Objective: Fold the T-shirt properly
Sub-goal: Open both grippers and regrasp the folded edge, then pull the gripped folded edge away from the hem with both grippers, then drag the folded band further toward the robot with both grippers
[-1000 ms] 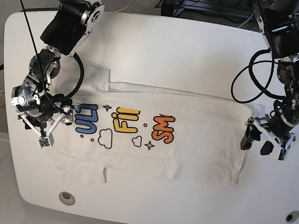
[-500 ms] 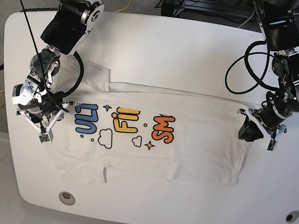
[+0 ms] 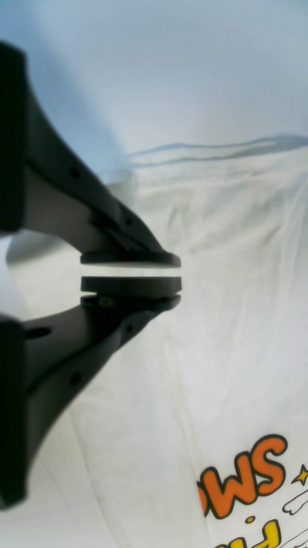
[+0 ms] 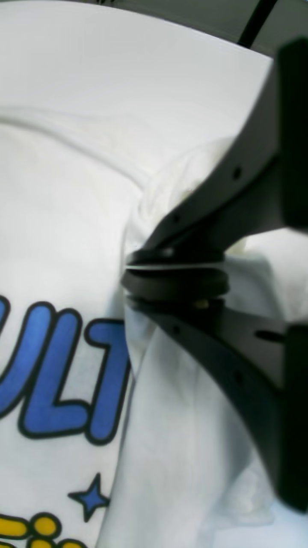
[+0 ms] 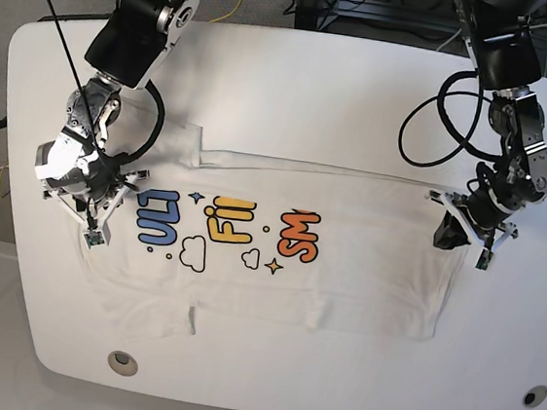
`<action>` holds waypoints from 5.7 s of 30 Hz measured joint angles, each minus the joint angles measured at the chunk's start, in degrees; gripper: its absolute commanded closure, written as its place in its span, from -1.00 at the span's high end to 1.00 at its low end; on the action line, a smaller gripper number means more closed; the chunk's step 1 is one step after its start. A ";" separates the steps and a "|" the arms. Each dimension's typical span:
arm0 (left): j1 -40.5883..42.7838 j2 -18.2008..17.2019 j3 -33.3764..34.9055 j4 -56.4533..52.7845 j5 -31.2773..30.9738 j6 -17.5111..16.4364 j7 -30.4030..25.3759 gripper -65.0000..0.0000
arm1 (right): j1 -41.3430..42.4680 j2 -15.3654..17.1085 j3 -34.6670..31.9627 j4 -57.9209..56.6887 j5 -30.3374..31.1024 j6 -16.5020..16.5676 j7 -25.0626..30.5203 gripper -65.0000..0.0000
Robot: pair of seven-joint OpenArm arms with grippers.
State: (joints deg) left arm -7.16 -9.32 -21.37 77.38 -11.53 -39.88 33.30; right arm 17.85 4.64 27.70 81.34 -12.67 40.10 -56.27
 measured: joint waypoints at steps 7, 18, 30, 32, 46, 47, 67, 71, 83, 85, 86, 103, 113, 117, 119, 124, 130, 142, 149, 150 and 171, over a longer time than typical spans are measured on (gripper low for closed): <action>0.85 -0.15 -0.02 -1.40 -0.09 -0.04 -1.73 -0.91 | -0.55 0.13 -0.02 -5.20 -0.20 -0.02 3.32 -0.84; 2.40 -0.11 -0.11 -12.00 -0.52 0.15 -11.50 -0.91 | -0.74 0.92 0.11 -12.41 0.92 -0.22 11.43 -0.84; 3.69 -0.44 -0.11 -14.12 -1.73 -0.04 -16.06 -0.91 | -2.86 1.07 0.37 -12.41 2.36 -0.72 15.21 -0.84; 3.82 -0.46 -0.15 -14.12 -1.88 -0.04 -16.13 -0.91 | -3.17 1.09 0.42 -12.37 2.45 -0.85 15.23 -0.84; 6.95 -0.44 -0.22 -12.02 -2.71 -0.11 -16.90 -0.91 | -5.81 2.03 0.44 -11.69 4.31 -0.68 17.88 -0.84; 7.41 -0.44 -0.22 -11.41 -2.67 -0.11 -16.83 -0.91 | -6.10 2.05 0.42 -11.67 4.74 -0.66 18.32 -0.84; 13.03 -0.57 1.51 -2.99 -2.64 -0.02 -11.85 -0.91 | -14.64 0.74 0.42 -2.12 5.05 -1.07 18.38 -0.84; 14.43 -0.59 1.66 -2.84 -3.39 -0.07 -13.00 -0.91 | -15.98 0.76 0.44 -1.73 5.49 -1.09 19.56 -0.84; 17.84 -0.57 1.64 -2.45 -5.49 -0.57 -15.28 -0.91 | -19.23 0.76 0.52 -0.39 6.82 -1.29 21.86 -0.84; 18.36 -0.59 1.62 -2.36 -5.79 -0.74 -15.63 -0.91 | -20.20 0.72 0.52 0.55 7.02 -1.14 21.99 -0.84; 18.62 -0.59 1.60 -2.32 -6.08 -0.74 -15.72 -0.91 | -20.76 0.70 0.52 1.05 7.02 -1.11 21.99 -0.84; 23.69 -0.63 1.55 -1.75 -8.74 -1.64 -18.80 -0.91 | -24.26 0.66 0.48 3.45 7.72 -1.14 22.86 -0.84; 26.58 -2.25 1.62 -1.27 -9.81 -3.02 -19.91 -0.91 | -25.86 0.92 0.57 4.28 8.50 -1.09 23.78 -0.84; 27.34 -2.82 1.55 -1.11 -9.88 -3.34 -20.02 -0.91 | -26.73 0.90 0.59 5.25 8.46 -1.07 23.65 -0.84; 27.47 -2.84 1.49 -1.07 -9.88 -3.30 -20.17 -0.91 | -26.99 0.90 0.57 5.35 8.52 -1.07 23.54 -0.84; 27.69 -3.76 1.51 -0.28 -7.96 -3.72 -20.15 -0.91 | -27.23 1.36 0.52 5.38 8.57 -1.05 23.74 -0.84; 27.96 -3.91 1.49 1.81 -4.81 -3.56 -19.47 -0.91 | -27.34 2.19 0.42 5.38 8.63 -0.42 23.34 -0.84; 28.00 -3.91 1.49 3.34 -2.01 -3.34 -19.10 -0.91 | -28.06 3.19 2.34 5.38 9.20 0.48 23.28 -0.84; 27.96 -3.89 0.87 3.48 -2.47 -3.48 -17.77 -0.91 | -28.52 3.39 3.08 5.35 9.38 0.44 23.21 -0.84; 27.93 -3.85 0.46 3.54 -2.49 -3.52 -17.35 -0.91 | -28.70 3.65 3.06 5.35 9.49 0.48 23.37 -0.84; 31.67 -3.93 -1.42 6.86 0.04 -2.69 -16.96 -0.91 | -32.83 4.31 3.45 6.01 11.54 0.02 25.77 -0.84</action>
State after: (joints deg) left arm 24.51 -13.26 -22.79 84.25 -11.49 -42.57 16.34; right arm -14.98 8.95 31.16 87.35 -1.13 40.12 -30.50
